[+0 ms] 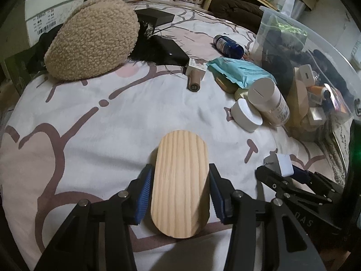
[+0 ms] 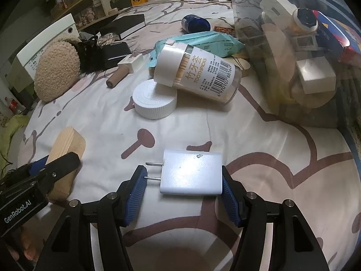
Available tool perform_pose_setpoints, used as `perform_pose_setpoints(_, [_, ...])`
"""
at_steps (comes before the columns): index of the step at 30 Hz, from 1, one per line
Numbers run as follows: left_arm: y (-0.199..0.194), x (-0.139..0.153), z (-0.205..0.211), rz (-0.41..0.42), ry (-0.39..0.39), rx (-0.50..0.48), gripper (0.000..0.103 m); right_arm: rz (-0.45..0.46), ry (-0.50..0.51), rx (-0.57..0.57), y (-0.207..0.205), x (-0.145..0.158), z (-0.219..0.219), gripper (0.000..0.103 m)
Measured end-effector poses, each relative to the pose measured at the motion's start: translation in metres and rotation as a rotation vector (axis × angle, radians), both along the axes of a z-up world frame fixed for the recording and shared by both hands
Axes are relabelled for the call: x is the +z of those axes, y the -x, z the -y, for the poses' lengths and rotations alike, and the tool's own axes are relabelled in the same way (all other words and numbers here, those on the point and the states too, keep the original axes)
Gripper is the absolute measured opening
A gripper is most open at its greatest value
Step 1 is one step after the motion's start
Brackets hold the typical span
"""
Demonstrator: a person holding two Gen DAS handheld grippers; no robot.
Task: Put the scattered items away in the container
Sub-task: 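Lift the paddle with the left gripper while the right gripper lifts the charger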
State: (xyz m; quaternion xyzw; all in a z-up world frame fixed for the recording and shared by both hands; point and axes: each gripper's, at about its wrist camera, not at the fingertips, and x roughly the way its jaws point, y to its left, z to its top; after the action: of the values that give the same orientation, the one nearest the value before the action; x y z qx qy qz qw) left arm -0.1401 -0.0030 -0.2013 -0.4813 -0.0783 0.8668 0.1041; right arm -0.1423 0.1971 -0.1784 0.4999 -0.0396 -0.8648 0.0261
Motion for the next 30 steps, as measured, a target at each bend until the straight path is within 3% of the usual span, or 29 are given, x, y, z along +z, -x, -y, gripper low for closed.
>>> perform_pose_setpoints(8, [-0.003, 0.004, -0.009, -0.043, 0.069, -0.029, 0.046, 0.008, 0.027, -0.012, 0.002, -0.002, -0.003, 0.065])
perform_pose_setpoints(16, [-0.006, 0.015, -0.004, -0.089, 0.068, -0.017, 0.046, 0.006, 0.058, -0.006, 0.002, 0.001, -0.007, 0.063])
perform_pose_setpoints(24, [-0.009, 0.025, -0.003, -0.12, 0.076, -0.015, 0.046, -0.058, 0.031, 0.044, -0.001, 0.016, 0.005, 0.063])
perform_pose_setpoints(30, [-0.015, 0.038, 0.001, -0.148, 0.057, -0.015, 0.046, -0.117, 0.064, 0.074, -0.01, 0.04, 0.01, 0.063])
